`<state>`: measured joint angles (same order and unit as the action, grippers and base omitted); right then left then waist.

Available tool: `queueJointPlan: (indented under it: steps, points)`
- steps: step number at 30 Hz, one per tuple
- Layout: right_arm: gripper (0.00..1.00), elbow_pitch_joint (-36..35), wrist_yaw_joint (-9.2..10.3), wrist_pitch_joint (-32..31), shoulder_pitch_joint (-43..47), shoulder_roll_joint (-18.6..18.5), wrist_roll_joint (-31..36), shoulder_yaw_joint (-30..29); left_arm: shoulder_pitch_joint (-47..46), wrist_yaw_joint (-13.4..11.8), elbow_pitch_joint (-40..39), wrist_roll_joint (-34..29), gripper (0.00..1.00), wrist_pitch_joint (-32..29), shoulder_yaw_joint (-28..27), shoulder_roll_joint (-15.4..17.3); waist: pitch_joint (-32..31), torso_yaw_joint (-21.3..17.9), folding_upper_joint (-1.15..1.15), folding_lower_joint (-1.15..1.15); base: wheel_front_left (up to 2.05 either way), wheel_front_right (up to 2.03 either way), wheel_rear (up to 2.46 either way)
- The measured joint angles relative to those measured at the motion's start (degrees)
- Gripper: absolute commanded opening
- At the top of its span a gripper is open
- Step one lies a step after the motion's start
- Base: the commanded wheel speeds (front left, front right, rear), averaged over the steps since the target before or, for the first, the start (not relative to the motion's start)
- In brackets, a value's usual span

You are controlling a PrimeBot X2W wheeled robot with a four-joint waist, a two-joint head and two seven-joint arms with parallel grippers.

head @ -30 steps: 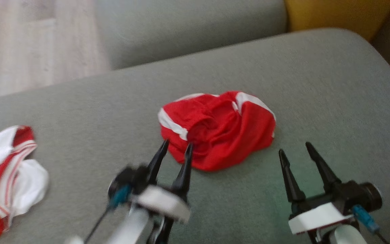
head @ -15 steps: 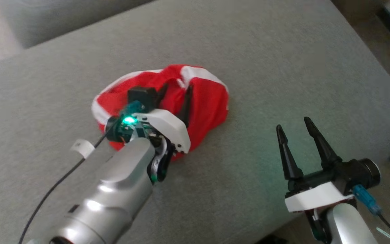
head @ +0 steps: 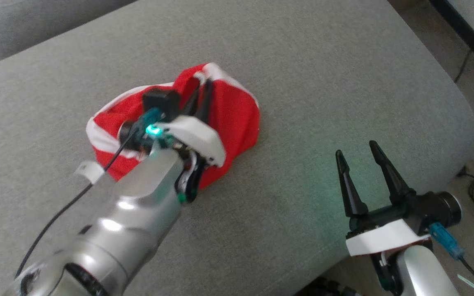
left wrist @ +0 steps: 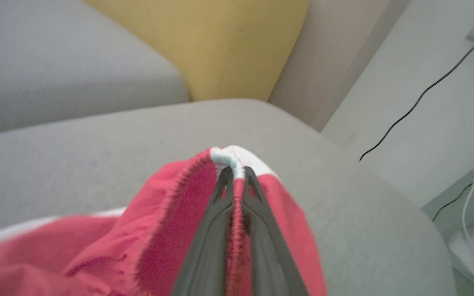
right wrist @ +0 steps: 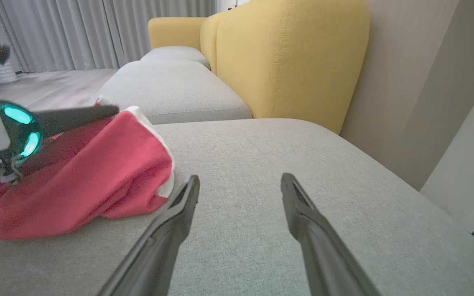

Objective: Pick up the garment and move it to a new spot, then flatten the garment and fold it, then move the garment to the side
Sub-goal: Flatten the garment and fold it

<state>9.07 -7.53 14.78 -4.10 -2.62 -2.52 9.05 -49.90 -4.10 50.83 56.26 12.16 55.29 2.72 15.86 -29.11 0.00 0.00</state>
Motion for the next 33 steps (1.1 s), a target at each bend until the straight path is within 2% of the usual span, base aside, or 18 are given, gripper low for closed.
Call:
queueJointPlan:
  steps: [6, 10, 15, 17, 21, 24, 27, 33]
  points:
    - [1.00, 0.7, 0.00, 0.0, 0.3, 0.0, 0.5, -0.1, -5.6, 2.9, -12.4, 1.7, 0.00, 2.1, 2.0, 0.0, -3.1, 2.8, 0.00, 0.00, 0.00, 0.00, 0.00]
    - [1.00, 1.0, 0.00, 0.0, 2.0, 0.0, 1.6, -0.2, -8.6, 3.2, -22.3, 1.6, 0.00, 2.4, -0.7, -0.3, -5.9, 5.7, 0.00, -0.01, 0.00, 0.00, 0.00]
    - [1.00, 0.9, 0.00, 0.0, 4.1, 0.0, 2.1, -1.4, -5.9, 3.6, -27.9, 1.0, 0.00, 2.5, -2.8, 0.4, -9.2, 10.6, 0.00, -0.01, 0.00, 0.00, 0.00]
    - [1.00, 0.8, 0.00, 0.0, 4.7, 0.0, 2.6, -1.7, -1.6, 3.4, -30.7, 2.2, 0.00, 2.5, -3.4, 3.2, -10.2, 12.8, 0.00, -0.01, 0.00, 0.00, 0.00]
    - [1.00, 0.2, 0.00, 0.0, 5.9, 0.0, 2.6, -2.3, 12.0, 1.1, -35.7, 5.8, 0.00, 1.0, -3.8, 13.6, -11.5, 17.3, 0.00, 0.00, 0.00, 0.00, 0.00]
    - [1.00, 0.3, 0.00, 0.0, 6.5, 0.0, 2.5, -2.2, 23.3, 0.5, -37.3, 7.2, 0.00, 1.0, -3.6, 19.3, -11.7, 20.4, 0.00, -0.01, 0.00, 0.00, 0.00]
    - [1.00, 1.4, 0.00, 0.0, 6.5, 0.0, 0.2, -2.1, 30.8, -0.2, -37.1, 8.0, 0.00, 1.4, -3.8, 21.6, -11.3, 23.0, 0.00, 0.00, 0.00, 0.00, 0.00]
    - [1.00, 4.0, 0.00, 0.0, 6.8, -0.1, -6.4, -3.3, 32.9, -1.3, -34.6, 5.0, 0.00, 2.0, -5.6, 22.3, -10.5, 26.6, 0.00, 0.00, 0.00, 0.00, 0.00]
